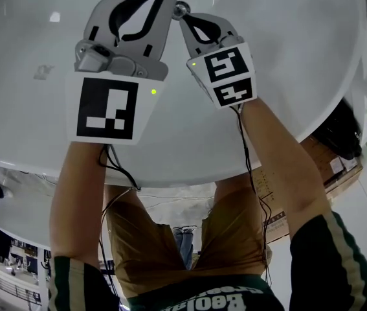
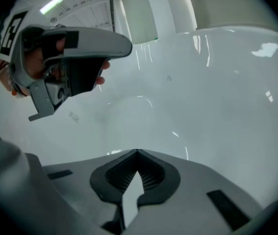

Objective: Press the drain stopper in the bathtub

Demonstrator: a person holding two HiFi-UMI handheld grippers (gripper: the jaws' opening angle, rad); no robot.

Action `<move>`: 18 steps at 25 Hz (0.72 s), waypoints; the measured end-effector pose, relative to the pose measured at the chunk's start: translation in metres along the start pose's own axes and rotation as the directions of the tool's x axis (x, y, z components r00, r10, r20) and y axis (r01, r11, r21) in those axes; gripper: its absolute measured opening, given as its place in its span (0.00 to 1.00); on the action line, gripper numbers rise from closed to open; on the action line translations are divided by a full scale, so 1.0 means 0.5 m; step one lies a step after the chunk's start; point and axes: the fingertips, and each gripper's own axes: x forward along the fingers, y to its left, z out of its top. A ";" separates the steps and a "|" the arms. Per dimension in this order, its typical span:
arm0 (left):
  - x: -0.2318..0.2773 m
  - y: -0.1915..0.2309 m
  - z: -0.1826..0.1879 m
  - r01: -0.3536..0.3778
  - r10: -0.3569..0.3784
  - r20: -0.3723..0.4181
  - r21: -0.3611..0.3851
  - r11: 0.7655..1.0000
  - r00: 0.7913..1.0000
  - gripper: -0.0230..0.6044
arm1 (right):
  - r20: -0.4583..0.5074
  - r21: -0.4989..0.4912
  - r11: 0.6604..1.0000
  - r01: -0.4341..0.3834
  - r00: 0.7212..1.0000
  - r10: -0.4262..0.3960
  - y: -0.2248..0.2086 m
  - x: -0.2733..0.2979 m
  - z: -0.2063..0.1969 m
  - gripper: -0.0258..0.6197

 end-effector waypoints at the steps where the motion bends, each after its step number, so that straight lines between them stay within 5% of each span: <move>1: 0.005 0.001 -0.003 0.007 -0.007 0.003 0.007 1.000 1.000 0.05 | -0.017 0.012 1.000 -0.002 1.000 0.002 0.000 0.016 -0.009 0.05; 8: 0.021 -0.009 -0.058 0.058 -0.057 -0.041 0.012 0.998 0.998 0.05 | -0.134 -0.016 1.000 0.012 0.991 -0.014 -0.024 0.105 -0.104 0.05; 18: 0.032 0.020 -0.084 -0.016 0.014 -0.089 -0.022 1.000 0.996 0.05 | -0.247 -0.032 0.999 0.026 0.968 -0.033 -0.069 0.186 -0.207 0.05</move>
